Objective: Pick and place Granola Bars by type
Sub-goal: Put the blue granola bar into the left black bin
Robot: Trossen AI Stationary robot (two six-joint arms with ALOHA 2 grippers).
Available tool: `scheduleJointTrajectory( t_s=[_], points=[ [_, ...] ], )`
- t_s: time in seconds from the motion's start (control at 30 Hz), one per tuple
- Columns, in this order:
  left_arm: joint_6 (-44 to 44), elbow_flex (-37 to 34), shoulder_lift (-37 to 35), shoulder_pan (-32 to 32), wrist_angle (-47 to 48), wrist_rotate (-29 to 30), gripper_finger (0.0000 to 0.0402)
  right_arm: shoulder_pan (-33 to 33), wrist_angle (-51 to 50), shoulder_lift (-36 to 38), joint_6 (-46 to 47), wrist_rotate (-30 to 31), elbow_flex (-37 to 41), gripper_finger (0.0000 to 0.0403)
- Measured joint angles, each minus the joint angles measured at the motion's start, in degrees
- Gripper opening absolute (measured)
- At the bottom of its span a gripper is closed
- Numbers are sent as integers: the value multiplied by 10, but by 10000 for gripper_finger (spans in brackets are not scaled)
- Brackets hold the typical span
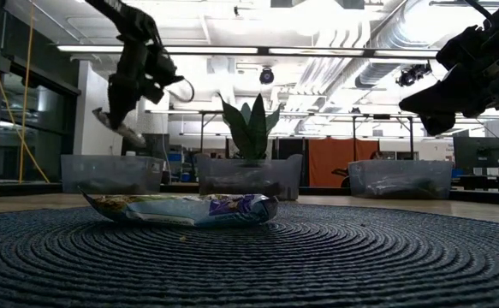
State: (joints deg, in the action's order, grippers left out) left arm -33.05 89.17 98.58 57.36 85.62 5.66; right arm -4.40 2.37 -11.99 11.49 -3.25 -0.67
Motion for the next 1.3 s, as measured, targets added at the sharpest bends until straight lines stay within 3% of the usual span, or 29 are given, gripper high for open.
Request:
scheduleJointTrajectory(
  t_s=[0.33,0.6,0.93,1.13,1.3],
  points=[
    [28,-125,0,0,-81,19,82,0,0,0,0,0,0,0],
    [30,-168,0,-1,-196,20,82,0,0,0,0,0,0,0],
    [-43,-221,0,-32,-303,32,82,0,0,0,0,0,0,0],
    [-42,-240,0,-50,-334,69,85,0,0,0,0,0,0,0],
    [-42,-240,0,-51,-333,74,112,0,0,0,0,0,0,0]
  ],
)
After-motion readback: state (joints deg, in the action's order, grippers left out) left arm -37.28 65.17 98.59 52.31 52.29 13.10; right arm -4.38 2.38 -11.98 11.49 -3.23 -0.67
